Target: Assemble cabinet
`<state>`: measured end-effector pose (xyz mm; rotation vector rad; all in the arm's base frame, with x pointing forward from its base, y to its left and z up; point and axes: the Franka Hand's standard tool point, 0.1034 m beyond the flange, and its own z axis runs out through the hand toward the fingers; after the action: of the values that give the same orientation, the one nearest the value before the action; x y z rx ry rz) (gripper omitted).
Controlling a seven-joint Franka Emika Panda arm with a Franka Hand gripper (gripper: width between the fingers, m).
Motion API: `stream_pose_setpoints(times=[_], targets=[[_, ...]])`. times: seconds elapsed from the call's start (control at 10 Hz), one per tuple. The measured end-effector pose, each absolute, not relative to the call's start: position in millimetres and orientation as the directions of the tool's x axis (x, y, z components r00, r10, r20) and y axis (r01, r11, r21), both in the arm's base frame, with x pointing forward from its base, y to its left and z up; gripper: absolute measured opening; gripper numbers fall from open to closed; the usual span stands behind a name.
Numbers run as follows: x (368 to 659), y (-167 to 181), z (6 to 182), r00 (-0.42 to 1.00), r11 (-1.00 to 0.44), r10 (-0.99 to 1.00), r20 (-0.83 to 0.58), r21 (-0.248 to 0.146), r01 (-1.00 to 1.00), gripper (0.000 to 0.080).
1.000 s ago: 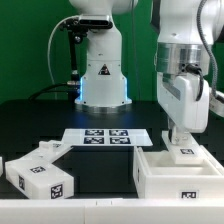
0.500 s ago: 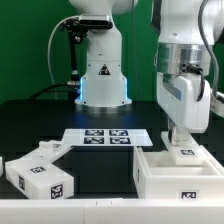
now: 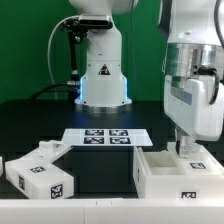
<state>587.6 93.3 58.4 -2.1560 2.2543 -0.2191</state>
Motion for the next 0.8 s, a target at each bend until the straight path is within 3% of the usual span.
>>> stream_pose_setpoints(times=[0.7, 0.8], targets=[[592.9, 92.2, 58.0, -0.049, 0.041, -0.995, 0.089, -0.087, -0.995, 0.0064], [592.8, 92.2, 57.9, -0.049, 0.041, -0.995, 0.09, -0.087, -0.995, 0.0294]])
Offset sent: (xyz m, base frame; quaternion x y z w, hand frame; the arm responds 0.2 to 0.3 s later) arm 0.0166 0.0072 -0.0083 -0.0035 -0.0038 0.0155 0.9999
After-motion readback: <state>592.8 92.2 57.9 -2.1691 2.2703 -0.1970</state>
